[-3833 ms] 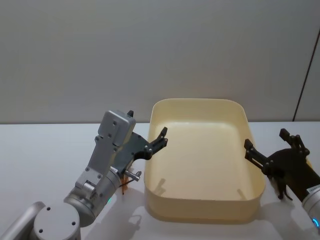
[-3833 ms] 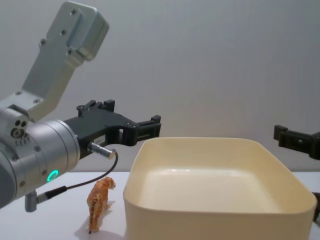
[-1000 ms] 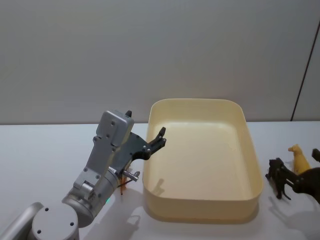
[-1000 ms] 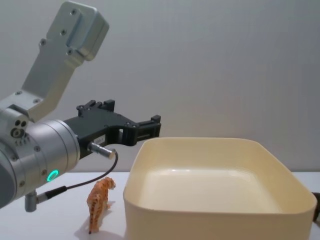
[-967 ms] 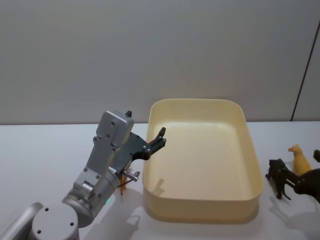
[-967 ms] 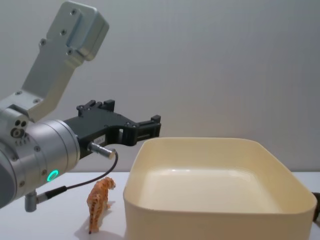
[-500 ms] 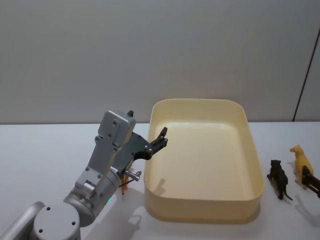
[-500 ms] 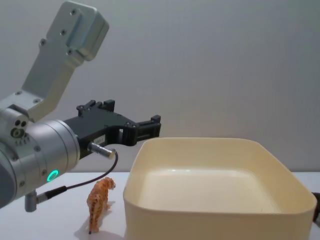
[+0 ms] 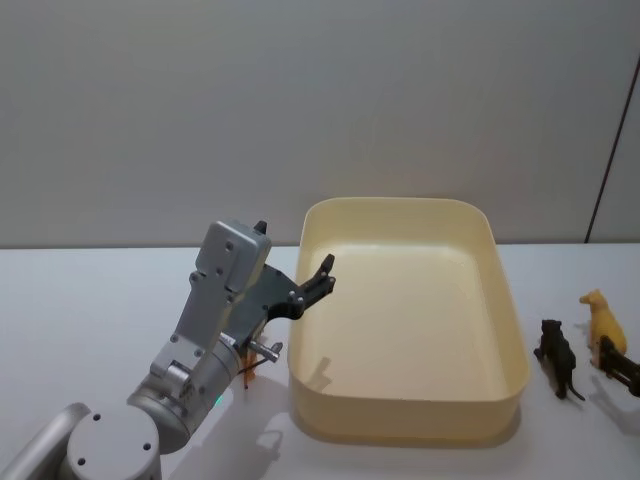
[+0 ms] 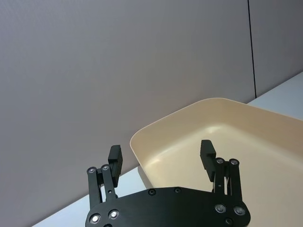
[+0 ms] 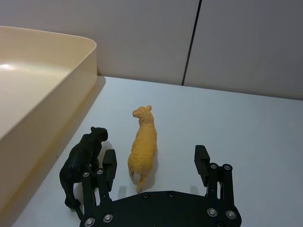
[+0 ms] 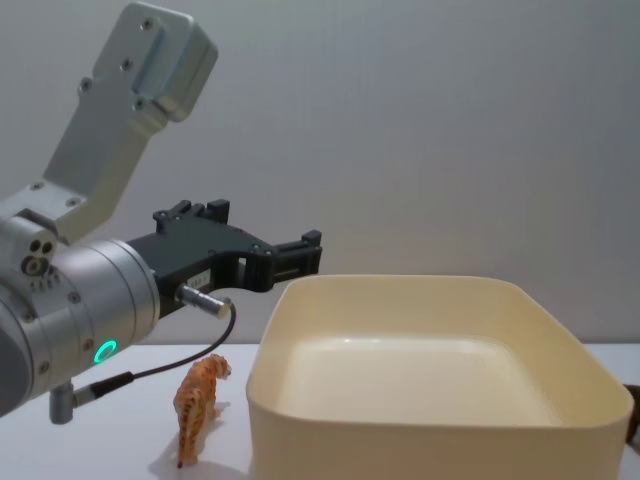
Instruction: Pick up the toy alternately with two hands and place it into the central storage box.
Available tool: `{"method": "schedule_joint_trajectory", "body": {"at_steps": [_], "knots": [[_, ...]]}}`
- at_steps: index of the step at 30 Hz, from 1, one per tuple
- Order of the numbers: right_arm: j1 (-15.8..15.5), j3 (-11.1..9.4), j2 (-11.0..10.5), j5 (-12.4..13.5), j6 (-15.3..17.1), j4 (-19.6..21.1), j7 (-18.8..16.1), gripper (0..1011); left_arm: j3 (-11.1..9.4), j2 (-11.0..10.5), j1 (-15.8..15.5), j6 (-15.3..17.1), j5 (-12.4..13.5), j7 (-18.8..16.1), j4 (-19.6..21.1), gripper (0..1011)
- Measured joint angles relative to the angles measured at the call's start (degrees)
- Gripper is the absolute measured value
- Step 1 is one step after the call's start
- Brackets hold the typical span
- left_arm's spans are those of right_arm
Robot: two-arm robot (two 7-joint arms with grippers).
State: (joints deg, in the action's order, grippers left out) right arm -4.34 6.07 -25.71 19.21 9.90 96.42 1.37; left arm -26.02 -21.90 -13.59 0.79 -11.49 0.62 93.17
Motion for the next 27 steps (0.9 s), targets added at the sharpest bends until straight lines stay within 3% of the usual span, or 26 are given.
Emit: {"method": "schedule_joint_trajectory", "body": {"at_steps": [19,27], "knots": [[10.17,2.88,5.04,-3.95,0.43,-12.71,-5.06,999,0.0,0.0,0.0,0.0,0.0,0.0,0.0,1001],[12.31,3.44,6.11,-4.88,0.43,-15.56,-5.79,807,0.0,0.0,0.0,0.0,0.0,0.0,0.0,1001]]}}
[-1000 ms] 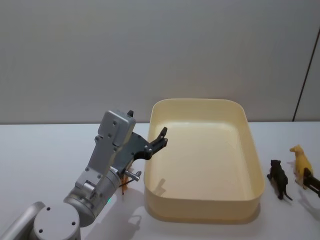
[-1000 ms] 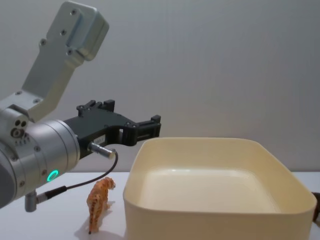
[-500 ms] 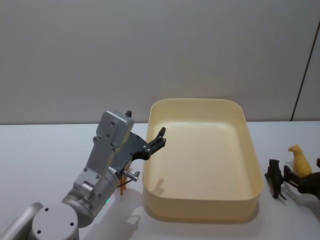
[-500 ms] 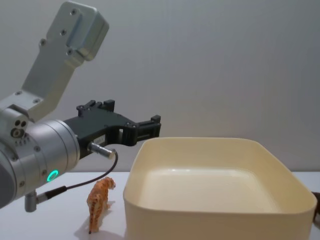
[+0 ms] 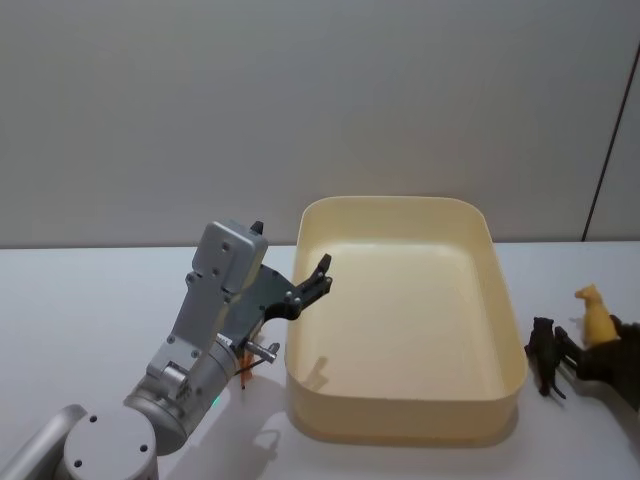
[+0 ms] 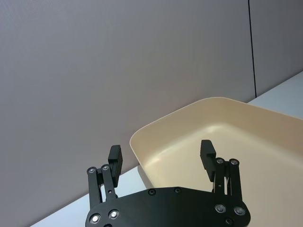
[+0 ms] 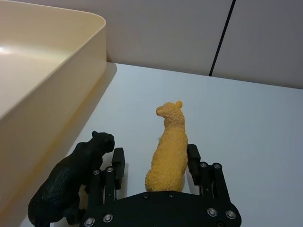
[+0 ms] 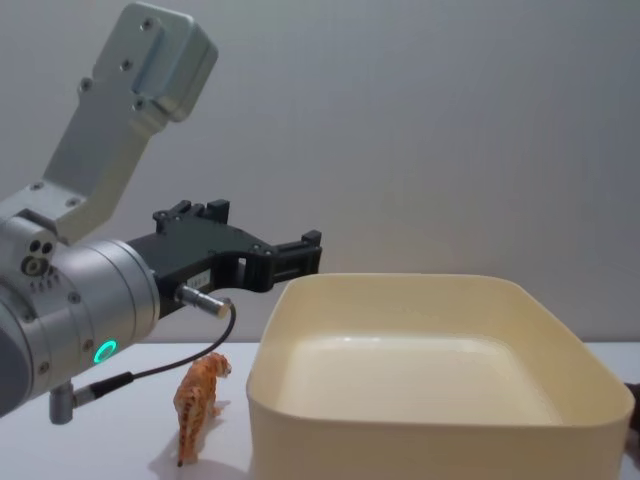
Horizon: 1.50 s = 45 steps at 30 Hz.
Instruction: Pick up the toy alternately with two hands and place it into the central storage box.
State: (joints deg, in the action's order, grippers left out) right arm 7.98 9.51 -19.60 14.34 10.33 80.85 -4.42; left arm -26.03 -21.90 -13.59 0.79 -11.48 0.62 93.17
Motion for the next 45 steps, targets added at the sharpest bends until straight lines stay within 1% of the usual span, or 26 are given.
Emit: {"method": "schedule_joint_trajectory", "body": {"at_steps": [2,4,5,7,8,10,12,16,21,25,35,41,45], "knots": [[0.23,0.06,0.11,-0.1,0.0,-0.3,-0.07,766,0.0,0.0,0.0,0.0,0.0,0.0,0.0,1002],[0.56,0.14,0.28,-0.25,0.0,-0.77,-0.16,691,0.0,0.0,0.0,0.0,0.0,0.0,0.0,1001],[0.66,0.17,0.33,-0.31,0.0,-0.89,-0.2,676,0.0,0.0,0.0,0.0,0.0,0.0,0.0,1001],[0.92,0.24,0.46,-0.42,-0.02,-1.26,-0.29,590,0.0,0.0,0.0,0.0,0.0,0.0,0.0,1001],[1.0,0.26,0.5,-0.45,-0.02,-1.37,-0.31,576,0.0,0.0,0.0,0.0,0.0,0.0,0.0,1001],[1.2,0.32,0.61,-0.54,-0.02,-1.65,-0.37,493,0.0,0.0,0.0,0.0,0.0,0.0,0.0,1001],[1.3,0.34,0.67,-0.59,-0.02,-1.79,-0.41,450,0.0,0.0,0.0,0.0,0.0,0.0,0.0,1001],[1.5,0.4,0.77,-0.7,-0.06,-2.04,-0.5,331,0.0,0.0,0.0,0.0,0.0,0.0,0.0,1001],[1.37,0.4,0.82,-0.85,-0.47,-1.88,-0.11,319,0.0,0.0,0.0,0.0,0.0,0.0,0.0,1001],[1.14,0.39,0.87,-1.15,-1.42,-1.29,0.8,319,0.0,0.0,0.0,0.0,0.0,0.0,0.0,1001],[0.85,0.04,0.9,-2.44,-5.13,1.46,3.24,319,0.0,0.0,0.0,0.0,0.0,0.0,0.0,1001],[1.5,-0.27,0.88,-2.74,-6.49,3.5,3.06,319,0.0,0.0,0.0,0.0,0.0,0.0,0.0,1002],[2.27,-0.35,0.95,-2.74,-6.99,4.59,1.78,319,0.0,0.0,0.0,0.0,0.0,0.0,0.0,1002]]}}
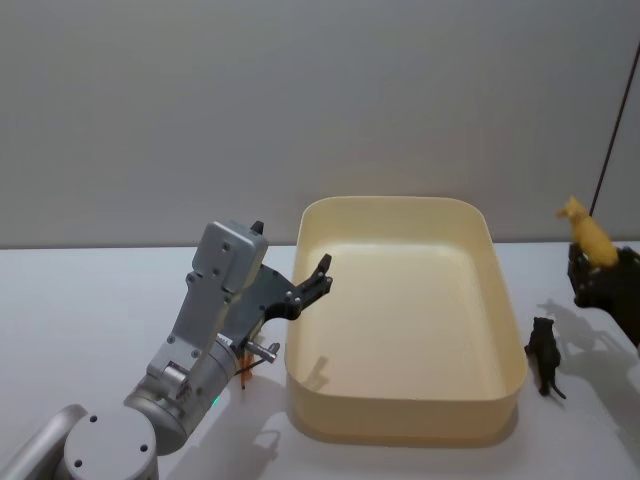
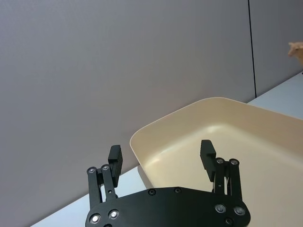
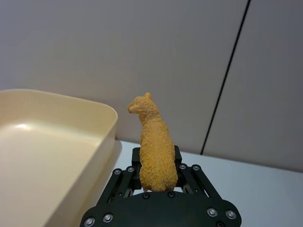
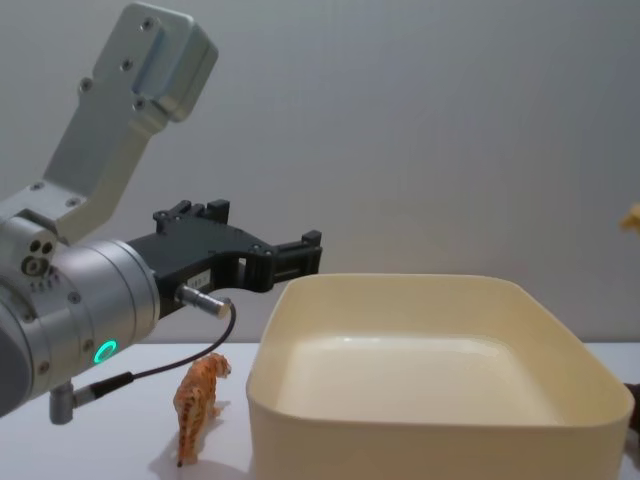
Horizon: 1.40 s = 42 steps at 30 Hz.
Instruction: Pick up the toy alternately with two hands and place it into the central storage box.
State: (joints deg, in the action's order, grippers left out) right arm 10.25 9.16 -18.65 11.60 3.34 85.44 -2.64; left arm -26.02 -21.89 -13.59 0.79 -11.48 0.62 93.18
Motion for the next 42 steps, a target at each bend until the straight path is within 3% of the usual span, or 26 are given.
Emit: {"method": "schedule_joint_trajectory", "body": {"at_steps": [14,15,23,30,37,42], "knots": [[5.14,0.99,1.95,0.54,0.92,-0.3,-7.85,319,0.0,0.0,0.0,0.0,0.0,0.0,0.0,1001],[6.61,1.44,2.68,0.54,1.32,-1.43,-9.73,319,0.0,0.0,0.0,0.0,0.0,0.0,0.0,1001],[12.18,3.21,5.67,0.34,2.47,-7.1,-15.15,352,0.0,0.0,0.0,0.0,0.0,0.0,0.0,1001],[18.61,5.09,9.12,0.04,2.95,-15.04,-19.92,580,0.0,0.0,0.0,0.0,0.0,0.0,0.0,1001],[21.35,5.89,10.53,-0.09,3.0,-18.52,-22.07,796,0.0,0.0,0.0,0.0,0.0,0.0,0.0,1001],[21.38,5.82,10.42,-0.06,3.01,-18.34,-22.12,945,0.0,0.0,0.0,0.0,0.0,0.0,0.0,1001]]}}
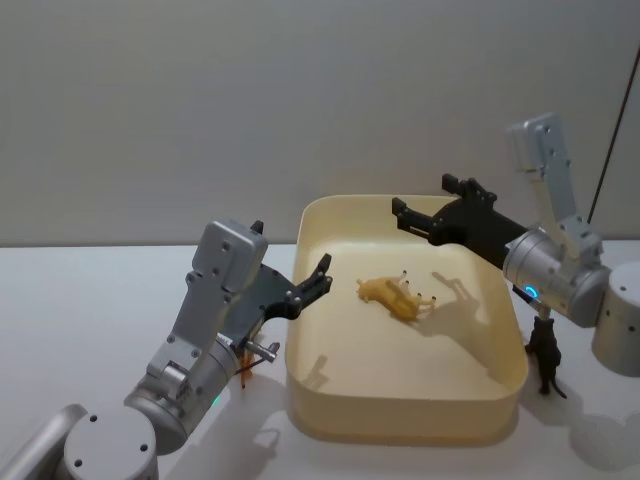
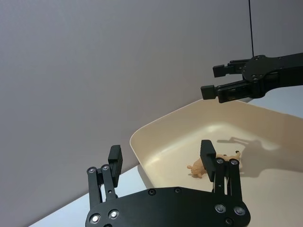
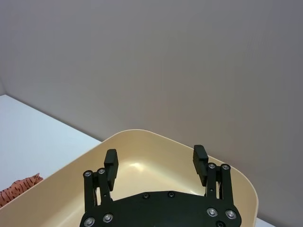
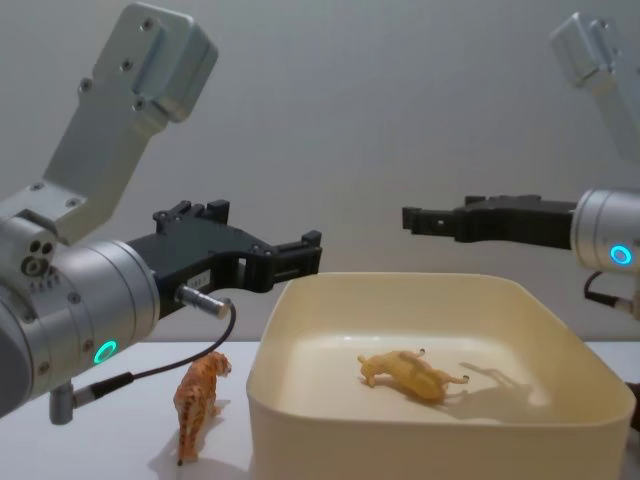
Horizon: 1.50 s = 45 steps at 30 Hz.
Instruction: Pick up the toy alternately with two hands and place it into the central storage box.
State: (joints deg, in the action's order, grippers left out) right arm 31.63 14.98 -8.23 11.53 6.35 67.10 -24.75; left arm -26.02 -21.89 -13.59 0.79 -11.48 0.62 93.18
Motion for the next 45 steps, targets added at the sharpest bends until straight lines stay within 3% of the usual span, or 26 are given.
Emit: {"method": "schedule_joint_trajectory", "body": {"at_steps": [3,9,25,35,45], "knots": [[-0.72,-0.36,-0.5,0.22,0.1,1.15,0.66,1001,0.0,0.0,0.0,0.0,0.0,0.0,0.0,1001],[-3.53,-1.55,-2.26,1.18,0.49,5.34,2.63,1001,0.0,0.0,0.0,0.0,0.0,0.0,0.0,1001],[-17.46,-5.86,-9.71,6.89,3.99,22.82,8.73,1001,0.0,0.0,0.0,0.0,0.0,0.0,0.0,1001],[-25.4,-7.92,-13.58,9.53,5.65,29.4,11.3,1001,0.0,0.0,0.0,0.0,0.0,0.0,0.0,1001],[-32.09,-9.55,-16.77,10.82,6.74,33.44,12.69,1001,0.0,0.0,0.0,0.0,0.0,0.0,0.0,1002]]}}
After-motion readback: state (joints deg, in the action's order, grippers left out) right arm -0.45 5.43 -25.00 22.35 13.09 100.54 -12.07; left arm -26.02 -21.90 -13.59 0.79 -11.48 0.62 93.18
